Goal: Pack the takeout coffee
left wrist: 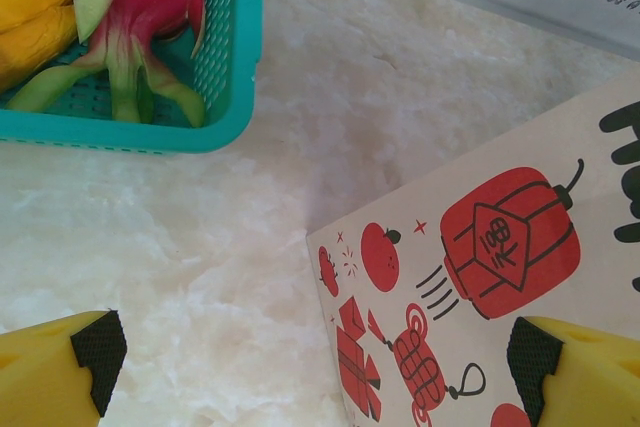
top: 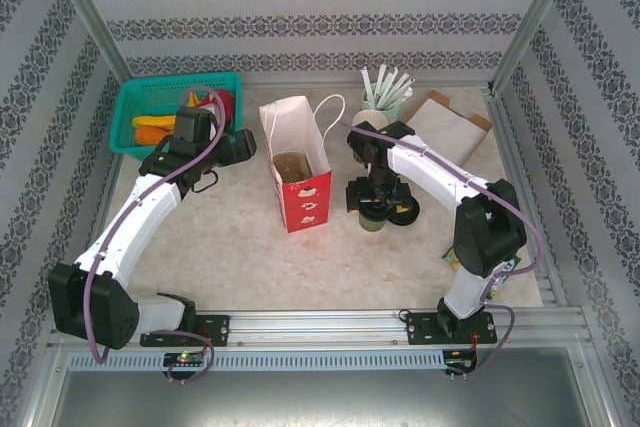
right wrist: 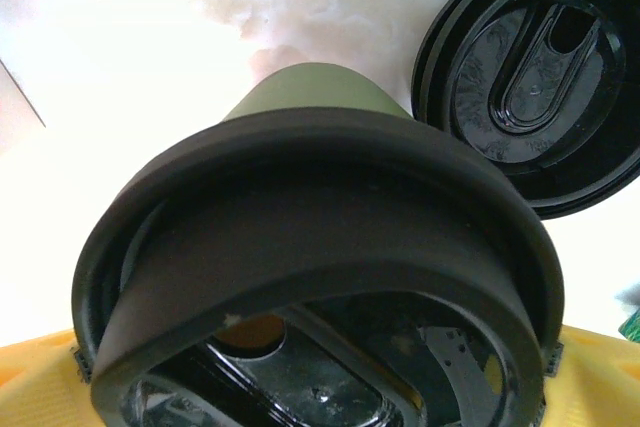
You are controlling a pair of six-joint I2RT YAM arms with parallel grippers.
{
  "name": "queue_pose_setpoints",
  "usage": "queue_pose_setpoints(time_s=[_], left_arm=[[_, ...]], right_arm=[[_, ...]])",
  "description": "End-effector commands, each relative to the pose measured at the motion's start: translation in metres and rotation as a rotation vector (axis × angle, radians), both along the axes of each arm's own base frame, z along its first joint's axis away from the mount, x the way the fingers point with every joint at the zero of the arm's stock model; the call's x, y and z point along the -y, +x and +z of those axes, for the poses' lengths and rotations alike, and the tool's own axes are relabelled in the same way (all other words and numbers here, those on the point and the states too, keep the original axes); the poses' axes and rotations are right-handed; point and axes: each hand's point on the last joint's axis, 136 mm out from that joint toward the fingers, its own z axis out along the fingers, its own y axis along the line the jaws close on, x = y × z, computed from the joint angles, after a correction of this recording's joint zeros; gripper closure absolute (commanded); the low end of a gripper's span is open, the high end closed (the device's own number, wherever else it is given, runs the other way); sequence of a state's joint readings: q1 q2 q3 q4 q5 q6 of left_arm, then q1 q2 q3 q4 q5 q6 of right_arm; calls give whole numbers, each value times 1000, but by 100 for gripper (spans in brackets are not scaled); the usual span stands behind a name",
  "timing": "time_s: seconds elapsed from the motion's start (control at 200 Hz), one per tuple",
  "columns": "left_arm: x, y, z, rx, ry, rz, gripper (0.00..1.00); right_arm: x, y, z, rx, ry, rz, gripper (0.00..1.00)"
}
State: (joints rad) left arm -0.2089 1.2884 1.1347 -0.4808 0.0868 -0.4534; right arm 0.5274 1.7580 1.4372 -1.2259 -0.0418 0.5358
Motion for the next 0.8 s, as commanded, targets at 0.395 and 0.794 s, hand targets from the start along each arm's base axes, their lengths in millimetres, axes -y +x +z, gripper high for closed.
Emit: queue_pose_setpoints(time_s=[0.395,0.794], left_arm=[[-2,2,-1,-9,4,-2,0],[-2,2,8,22,-1,-5,0]], right_arm=[[3,5,-6,-8,25,-38,2],[11,7,-4,14,2,-30,26]])
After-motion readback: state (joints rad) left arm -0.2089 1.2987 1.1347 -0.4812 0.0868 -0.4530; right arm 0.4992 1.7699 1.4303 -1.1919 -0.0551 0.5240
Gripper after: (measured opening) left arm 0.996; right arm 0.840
